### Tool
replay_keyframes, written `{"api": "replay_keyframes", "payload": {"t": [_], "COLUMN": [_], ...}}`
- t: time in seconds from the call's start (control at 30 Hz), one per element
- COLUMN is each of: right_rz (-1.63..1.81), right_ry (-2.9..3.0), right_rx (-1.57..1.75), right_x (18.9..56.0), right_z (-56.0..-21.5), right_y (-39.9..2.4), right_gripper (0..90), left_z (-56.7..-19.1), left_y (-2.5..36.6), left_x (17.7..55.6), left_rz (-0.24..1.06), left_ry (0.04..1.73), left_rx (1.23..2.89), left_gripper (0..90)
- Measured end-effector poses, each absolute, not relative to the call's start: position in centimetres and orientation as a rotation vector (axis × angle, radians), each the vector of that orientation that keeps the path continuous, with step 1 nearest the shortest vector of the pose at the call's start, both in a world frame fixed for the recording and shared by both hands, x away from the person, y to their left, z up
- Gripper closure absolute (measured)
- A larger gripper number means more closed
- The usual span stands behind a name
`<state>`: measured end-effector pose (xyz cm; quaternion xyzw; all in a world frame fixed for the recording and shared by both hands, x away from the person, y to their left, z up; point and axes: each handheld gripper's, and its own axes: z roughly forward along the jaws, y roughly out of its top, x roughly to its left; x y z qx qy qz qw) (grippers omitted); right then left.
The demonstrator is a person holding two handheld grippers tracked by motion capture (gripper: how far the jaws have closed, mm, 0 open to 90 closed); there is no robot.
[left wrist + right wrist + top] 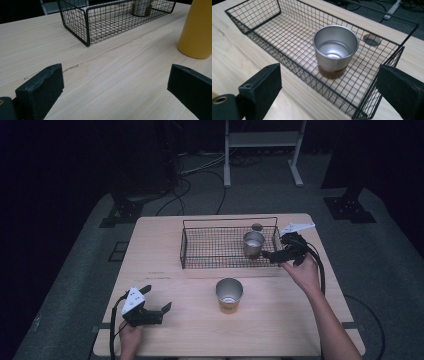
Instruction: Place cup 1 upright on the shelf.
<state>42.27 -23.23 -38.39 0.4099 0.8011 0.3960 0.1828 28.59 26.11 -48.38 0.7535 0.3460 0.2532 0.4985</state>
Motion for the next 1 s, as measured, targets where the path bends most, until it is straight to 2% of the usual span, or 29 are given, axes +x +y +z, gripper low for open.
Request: {"api": "replay_keyframes", "payload": {"t": [0.37,1.0], "right_rz": [1.149,1.245], "right_ry": [2.266,2.294], "right_rx": [1.111,1.067], "right_x": [40.0,34.0], "right_z": [-38.6,-40.9], "right_y": [-23.6,-24.7], "right_gripper": [5.4,5.4], "left_z": [-48.4,-48.3], "left_y": [26.1,26.3], "left_x": [28.6,28.6], "left_rz": [0.613,0.608], "left_ry": [0.836,0.839], "left_rx": [1.823,1.816], "left_gripper": [0.0,0.0]}}
